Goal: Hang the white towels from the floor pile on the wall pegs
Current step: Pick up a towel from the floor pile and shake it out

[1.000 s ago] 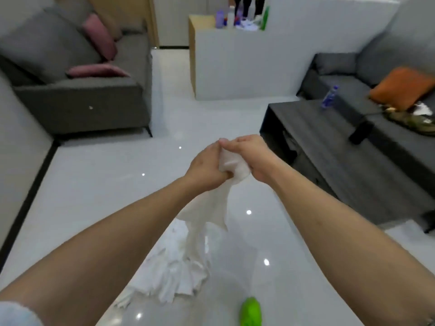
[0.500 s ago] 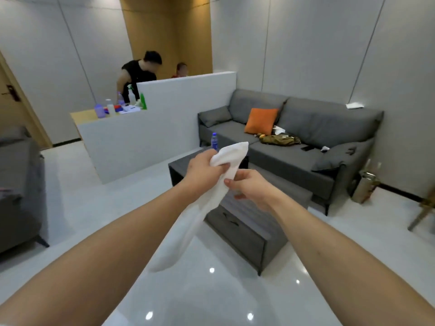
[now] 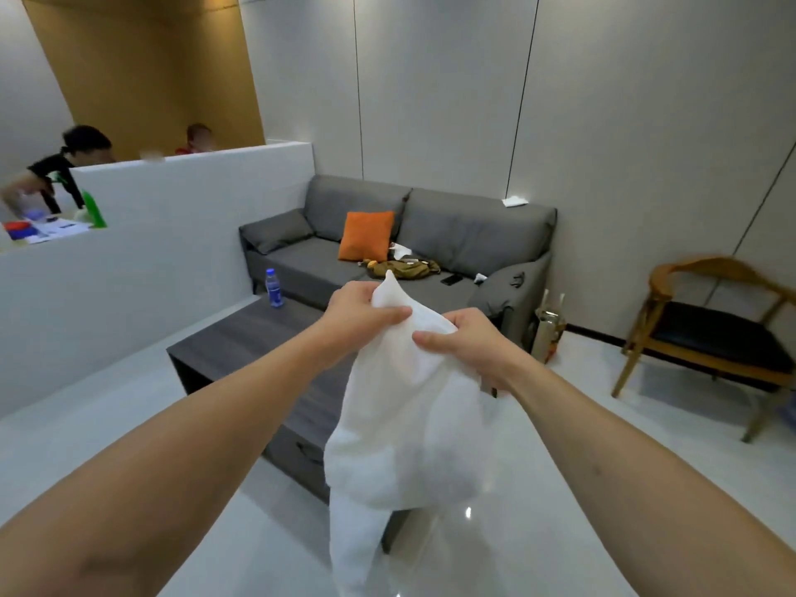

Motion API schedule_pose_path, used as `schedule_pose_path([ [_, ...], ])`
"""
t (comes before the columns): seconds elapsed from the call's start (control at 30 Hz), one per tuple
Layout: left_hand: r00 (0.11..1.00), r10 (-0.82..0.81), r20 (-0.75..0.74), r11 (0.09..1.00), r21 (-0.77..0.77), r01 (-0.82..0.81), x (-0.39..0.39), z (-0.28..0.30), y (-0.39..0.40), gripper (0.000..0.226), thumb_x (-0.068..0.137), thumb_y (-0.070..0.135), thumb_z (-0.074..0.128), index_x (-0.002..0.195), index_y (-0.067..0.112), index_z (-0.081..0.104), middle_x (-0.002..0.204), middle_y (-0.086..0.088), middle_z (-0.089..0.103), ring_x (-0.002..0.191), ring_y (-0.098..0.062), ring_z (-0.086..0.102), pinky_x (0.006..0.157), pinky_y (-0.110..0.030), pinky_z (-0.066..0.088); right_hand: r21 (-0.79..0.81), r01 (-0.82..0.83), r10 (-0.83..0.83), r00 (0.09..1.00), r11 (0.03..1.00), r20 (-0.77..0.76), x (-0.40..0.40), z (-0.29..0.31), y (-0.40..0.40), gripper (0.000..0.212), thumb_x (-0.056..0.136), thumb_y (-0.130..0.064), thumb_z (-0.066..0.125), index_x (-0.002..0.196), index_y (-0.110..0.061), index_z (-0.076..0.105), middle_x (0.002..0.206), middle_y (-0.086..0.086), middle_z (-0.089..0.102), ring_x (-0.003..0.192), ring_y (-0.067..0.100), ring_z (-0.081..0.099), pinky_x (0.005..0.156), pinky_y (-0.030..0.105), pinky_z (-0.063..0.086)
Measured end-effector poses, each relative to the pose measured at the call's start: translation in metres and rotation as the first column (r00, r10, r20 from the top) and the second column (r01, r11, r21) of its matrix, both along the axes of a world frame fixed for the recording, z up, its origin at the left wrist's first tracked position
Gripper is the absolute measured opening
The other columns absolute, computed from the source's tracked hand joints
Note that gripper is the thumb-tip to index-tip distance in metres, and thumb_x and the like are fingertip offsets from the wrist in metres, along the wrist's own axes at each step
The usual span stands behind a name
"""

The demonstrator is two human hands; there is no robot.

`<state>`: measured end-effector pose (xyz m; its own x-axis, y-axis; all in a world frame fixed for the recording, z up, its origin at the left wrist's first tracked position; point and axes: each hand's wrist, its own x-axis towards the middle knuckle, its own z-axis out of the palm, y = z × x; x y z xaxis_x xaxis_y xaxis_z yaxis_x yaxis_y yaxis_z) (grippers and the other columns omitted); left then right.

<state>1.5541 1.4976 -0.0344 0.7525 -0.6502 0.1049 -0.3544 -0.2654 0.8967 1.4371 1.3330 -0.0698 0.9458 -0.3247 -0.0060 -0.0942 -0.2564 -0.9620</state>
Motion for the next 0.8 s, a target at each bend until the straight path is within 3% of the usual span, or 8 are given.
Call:
schedule_pose_path([
  [0.1, 1.0, 0.019, 0.017, 1.0, -0.006, -0.019, 0.043, -0.003, -0.043, 0.022, 0.08, 0.039, 0.074, 0.098, 0.028, 0.071, 0.094, 0.005, 0.073, 0.085, -0.014, 0.07, 0.071, -0.036, 0.06, -0.065, 0.01, -0.014, 0.999, 0.998, -0.051, 0.036, 0.0, -0.037, 0.03, 0.067, -0.039, 0.088, 0.084, -0.016, 0.078, 0.084, 0.006, 0.077, 0.076, 0.023, 0.075, 0.061, 0.031, 0.059],
  [0.17, 0.998, 0.039, 0.047, 0.999, -0.013, -0.039, 0.08, -0.005, -0.067, 0.011, 0.082, 0.037, 0.072, 0.091, 0.033, 0.071, 0.094, 0.006, 0.072, 0.086, -0.013, 0.069, 0.069, -0.032, 0.058, -0.109, -0.024, 0.012, 0.994, 0.994, -0.11, 0.066, 0.001, -0.066, 0.038, 0.059, -0.038, 0.092, 0.087, -0.016, 0.078, 0.085, 0.005, 0.077, 0.078, 0.024, 0.075, 0.069, 0.037, 0.061],
  [0.33, 0.975, 0.188, 0.115, 0.982, -0.039, -0.184, 0.183, -0.009, -0.106, 0.013, 0.085, 0.038, 0.067, 0.096, 0.033, 0.071, 0.095, 0.006, 0.07, 0.091, -0.014, 0.065, 0.084, -0.039, 0.055, -0.285, -0.094, 0.02, 0.967, 0.954, -0.255, 0.174, 0.008, -0.135, 0.03, 0.063, -0.026, 0.089, 0.086, -0.01, 0.078, 0.085, 0.007, 0.077, 0.081, 0.025, 0.074, 0.081, 0.048, 0.059],
  [0.47, 0.927, 0.359, 0.106, 0.933, -0.066, -0.354, 0.265, 0.001, -0.109, 0.023, 0.087, 0.039, 0.064, 0.102, 0.024, 0.073, 0.096, 0.003, 0.072, 0.091, -0.016, 0.066, 0.086, -0.04, 0.055, -0.41, 0.02, -0.094, 0.982, 0.912, -0.162, 0.269, 0.009, -0.177, 0.019, 0.082, -0.035, 0.076, 0.081, -0.016, 0.076, 0.08, 0.003, 0.075, 0.078, 0.021, 0.072, 0.075, 0.042, 0.06],
  [0.53, 0.895, 0.43, 0.119, 0.902, -0.082, -0.423, 0.3, 0.005, -0.103, 0.017, 0.086, 0.039, 0.064, 0.094, 0.027, 0.073, 0.089, 0.006, 0.072, 0.088, -0.015, 0.067, 0.084, -0.039, 0.056, -0.489, 0.016, -0.083, 0.99, 0.872, -0.115, 0.315, 0.012, -0.189, 0.025, 0.088, -0.042, 0.069, 0.077, -0.02, 0.073, 0.076, -0.001, 0.07, 0.075, 0.018, 0.066, 0.066, 0.033, 0.053],
  [0.6, 0.854, 0.503, 0.135, 0.864, -0.104, -0.492, 0.33, 0.007, -0.098, 0.011, 0.086, 0.038, 0.064, 0.084, 0.03, 0.072, 0.083, 0.01, 0.071, 0.084, -0.012, 0.067, 0.082, -0.035, 0.055, -0.587, 0.016, -0.062, 0.996, 0.809, -0.059, 0.361, 0.016, -0.194, 0.037, 0.092, -0.046, 0.06, 0.074, -0.015, 0.067, 0.074, 0.003, 0.064, 0.072, 0.022, 0.06, 0.063, 0.035, 0.046],
  [0.73, 0.737, 0.66, 0.142, 0.751, -0.133, -0.647, 0.392, 0.012, -0.084, 0.015, 0.086, 0.039, 0.063, 0.087, 0.026, 0.072, 0.082, 0.009, 0.071, 0.086, -0.016, 0.067, 0.083, -0.037, 0.055, -0.603, -0.028, 0.089, 0.994, 0.797, 0.071, 0.451, 0.027, -0.196, 0.044, 0.091, -0.045, 0.064, 0.072, -0.005, 0.06, 0.069, 0.006, 0.059, 0.066, 0.021, 0.055, 0.06, 0.035, 0.042],
  [0.8, 0.65, 0.744, 0.153, 0.667, -0.123, -0.735, 0.426, 0.016, -0.072, 0.017, 0.086, 0.039, 0.061, 0.085, 0.024, 0.07, 0.08, 0.004, 0.069, 0.085, -0.023, 0.066, 0.081, -0.043, 0.057, -0.623, -0.143, 0.208, 0.978, 0.769, 0.032, 0.498, 0.04, -0.203, 0.039, 0.086, -0.036, 0.072, 0.067, -0.006, 0.059, 0.063, 0.002, 0.053, 0.06, 0.016, 0.048, 0.055, 0.031, 0.035],
])
